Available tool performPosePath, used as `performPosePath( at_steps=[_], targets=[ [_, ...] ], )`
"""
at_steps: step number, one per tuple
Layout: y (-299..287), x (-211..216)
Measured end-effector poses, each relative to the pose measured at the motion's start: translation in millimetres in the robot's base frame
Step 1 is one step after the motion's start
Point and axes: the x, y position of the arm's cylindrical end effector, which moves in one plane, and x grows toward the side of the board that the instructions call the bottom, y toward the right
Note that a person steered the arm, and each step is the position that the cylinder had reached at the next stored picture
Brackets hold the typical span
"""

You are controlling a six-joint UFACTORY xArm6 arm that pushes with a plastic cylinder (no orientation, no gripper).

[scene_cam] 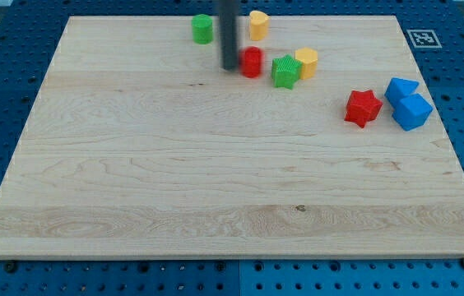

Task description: Move the red circle into the blue triangle

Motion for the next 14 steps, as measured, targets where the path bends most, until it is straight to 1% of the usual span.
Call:
performPosePath(
  at_steps=[1, 2, 3, 4, 5, 6, 7, 8, 9, 10, 11, 12, 13, 14],
  targets=[
    [8, 21],
    [-83, 2],
    [-112, -35],
    [-98, -83],
    [-23, -77],
    [44, -36],
    [37, -29],
    [-15, -28],
    [35, -1],
    [101, -15],
    [87, -24],
    [93, -26],
    [144, -15],
    [153, -1]
  ],
)
